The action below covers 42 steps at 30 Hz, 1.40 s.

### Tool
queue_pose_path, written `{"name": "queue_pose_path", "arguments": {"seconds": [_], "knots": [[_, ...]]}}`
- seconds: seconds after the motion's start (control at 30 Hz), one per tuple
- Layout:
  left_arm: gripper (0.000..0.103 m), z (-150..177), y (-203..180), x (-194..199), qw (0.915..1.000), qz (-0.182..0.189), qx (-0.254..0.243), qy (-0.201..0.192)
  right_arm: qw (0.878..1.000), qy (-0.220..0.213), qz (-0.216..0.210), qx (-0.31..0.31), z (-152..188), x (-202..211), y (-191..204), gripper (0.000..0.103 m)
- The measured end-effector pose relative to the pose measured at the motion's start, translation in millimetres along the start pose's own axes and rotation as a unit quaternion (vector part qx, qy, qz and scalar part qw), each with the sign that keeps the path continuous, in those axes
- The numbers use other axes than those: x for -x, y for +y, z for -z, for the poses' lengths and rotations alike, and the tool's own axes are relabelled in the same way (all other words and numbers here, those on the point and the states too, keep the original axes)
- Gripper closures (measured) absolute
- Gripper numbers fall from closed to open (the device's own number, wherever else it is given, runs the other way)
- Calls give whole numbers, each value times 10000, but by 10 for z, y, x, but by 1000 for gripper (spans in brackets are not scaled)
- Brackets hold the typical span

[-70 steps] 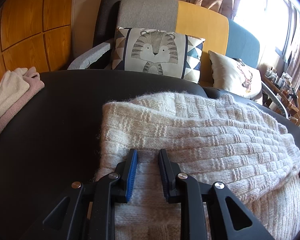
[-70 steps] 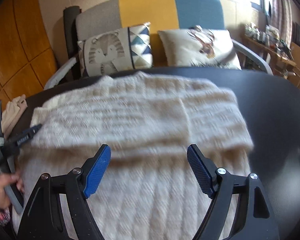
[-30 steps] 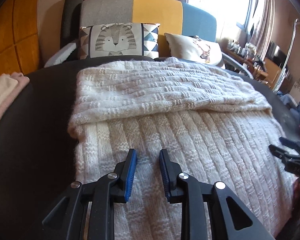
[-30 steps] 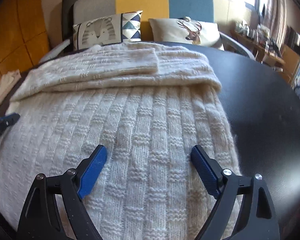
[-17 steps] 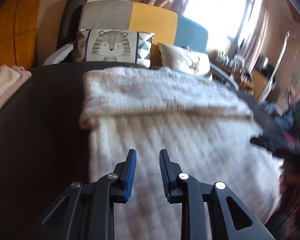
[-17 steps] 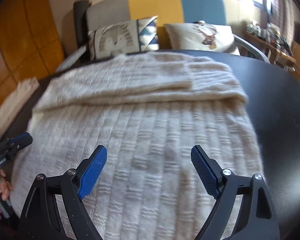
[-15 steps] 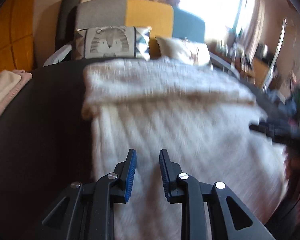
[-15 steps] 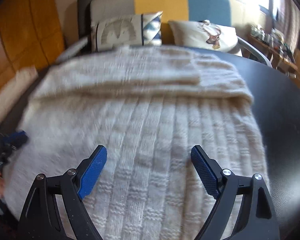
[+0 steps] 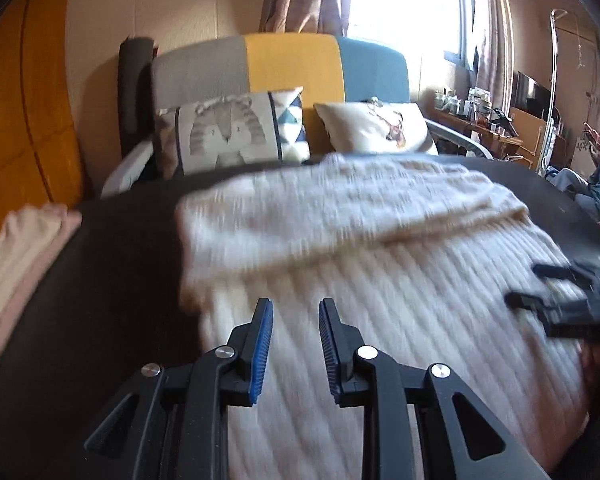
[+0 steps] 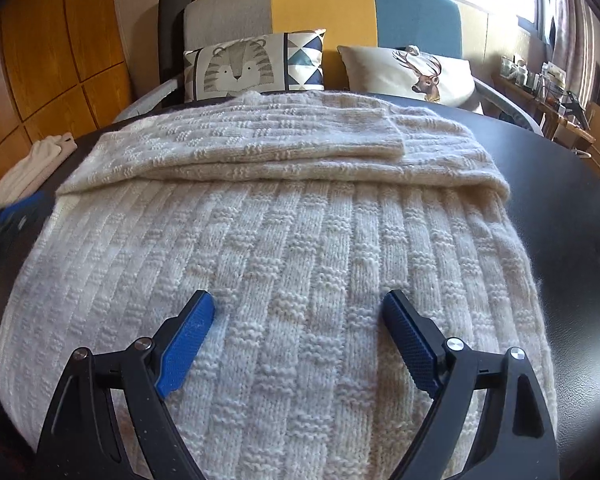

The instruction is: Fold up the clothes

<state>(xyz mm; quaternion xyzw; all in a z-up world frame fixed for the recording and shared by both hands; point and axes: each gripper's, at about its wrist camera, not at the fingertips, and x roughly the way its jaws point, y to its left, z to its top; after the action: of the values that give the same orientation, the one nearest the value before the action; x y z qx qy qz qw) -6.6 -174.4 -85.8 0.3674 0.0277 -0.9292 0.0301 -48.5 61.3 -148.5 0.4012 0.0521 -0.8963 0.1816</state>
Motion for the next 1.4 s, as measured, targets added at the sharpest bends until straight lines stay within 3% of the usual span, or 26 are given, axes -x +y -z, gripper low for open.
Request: {"name": "queue_pose_path", "arguments": {"seconds": [0.3,0.4,0.47,0.57,0.6,0.63,0.7,0.87,0.97,1.07,1.1,1.2,1.4], "knots": [[75,-355,220,-568,9987,54,148,493,10000,25,-73,-40,-16,13,-27,14],[75,-329,254,-537,9984,174,134,518,9997,48,-70,-244,-130,-2,-287,14],[75,-317,225,-471,9986,60,86,513,9992,64,-68,-381,-205,-12,-461,14],[76,-313,82,-289,9998,4,118,156,9982,88,-65,-585,-318,-27,-721,16],[76,-354,0,-252,9999,89,96,19,9978,95,-64,-653,-356,-33,-808,31],[76,-394,-83,-215,9998,174,73,-118,9973,103,-63,-721,-394,-38,-895,59],[76,-505,-231,-288,9997,137,-123,-181,9962,119,-61,-857,-469,-48,-1069,83],[75,-792,-533,-602,9979,-129,-622,-146,9961,202,-144,-850,-611,-196,-1305,83],[75,-835,-422,-817,9993,-265,-267,-15,9975,400,44,-587,-689,-355,-1318,84],[74,-840,-349,-933,9998,-171,-109,79,9969,441,13,-654,-736,-458,-1424,84],[74,-834,-364,-935,9996,-216,-163,71,9964,441,67,-715,-747,-468,-1465,85],[74,-818,-409,-943,9988,-349,-326,47,9945,402,338,-911,-743,-476,-1599,103],[74,-786,-499,-960,9960,-615,-651,0,9871,243,791,-1370,-681,-428,-1811,103]]}}
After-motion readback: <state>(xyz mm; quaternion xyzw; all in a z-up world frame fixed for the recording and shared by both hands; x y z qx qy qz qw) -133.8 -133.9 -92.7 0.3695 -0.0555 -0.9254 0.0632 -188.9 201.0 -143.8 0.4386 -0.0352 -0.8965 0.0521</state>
